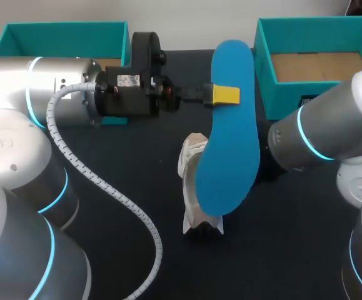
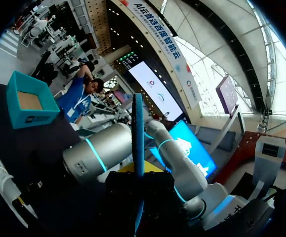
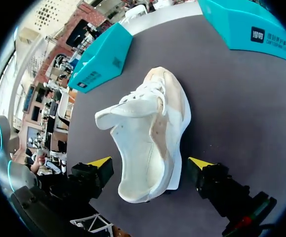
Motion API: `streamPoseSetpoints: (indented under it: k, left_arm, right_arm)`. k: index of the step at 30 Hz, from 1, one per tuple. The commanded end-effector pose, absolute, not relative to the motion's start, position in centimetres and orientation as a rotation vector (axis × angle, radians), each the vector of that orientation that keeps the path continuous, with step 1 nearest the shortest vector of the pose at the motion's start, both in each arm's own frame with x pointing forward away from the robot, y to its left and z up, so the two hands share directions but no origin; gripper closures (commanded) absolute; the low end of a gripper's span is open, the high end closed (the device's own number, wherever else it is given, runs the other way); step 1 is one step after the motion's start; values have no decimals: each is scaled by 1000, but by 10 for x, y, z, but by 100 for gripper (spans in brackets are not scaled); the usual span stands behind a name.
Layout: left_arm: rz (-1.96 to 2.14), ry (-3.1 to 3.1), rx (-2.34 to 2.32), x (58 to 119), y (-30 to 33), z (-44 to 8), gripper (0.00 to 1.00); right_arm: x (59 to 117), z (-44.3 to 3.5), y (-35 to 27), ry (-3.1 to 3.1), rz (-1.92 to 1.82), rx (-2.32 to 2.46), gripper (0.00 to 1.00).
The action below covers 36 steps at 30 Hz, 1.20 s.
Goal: Take the shoe out of the shoebox, open the shoe tongue, remove and reinsert the insole, then place the shoe into the shoebox
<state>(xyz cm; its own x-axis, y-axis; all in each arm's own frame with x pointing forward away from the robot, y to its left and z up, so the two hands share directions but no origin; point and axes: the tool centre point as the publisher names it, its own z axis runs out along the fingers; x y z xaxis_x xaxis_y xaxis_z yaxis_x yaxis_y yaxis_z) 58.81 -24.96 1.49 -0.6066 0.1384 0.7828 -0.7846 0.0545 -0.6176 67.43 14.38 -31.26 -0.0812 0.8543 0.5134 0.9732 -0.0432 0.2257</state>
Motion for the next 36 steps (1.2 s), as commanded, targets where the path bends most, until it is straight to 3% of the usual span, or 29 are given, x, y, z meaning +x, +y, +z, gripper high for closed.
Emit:
streamPoseSetpoints:
  k: [1, 36]
  left_arm:
    - [1644, -1620, 662, 587, -249, 14, 100]
    - [1644, -1620, 662, 587, -249, 14, 100]
  right_arm:
    - [672, -312, 140, -2001, -813, -1957, 0]
    - [693, -217, 126, -1398, -1251, -1457, 0]
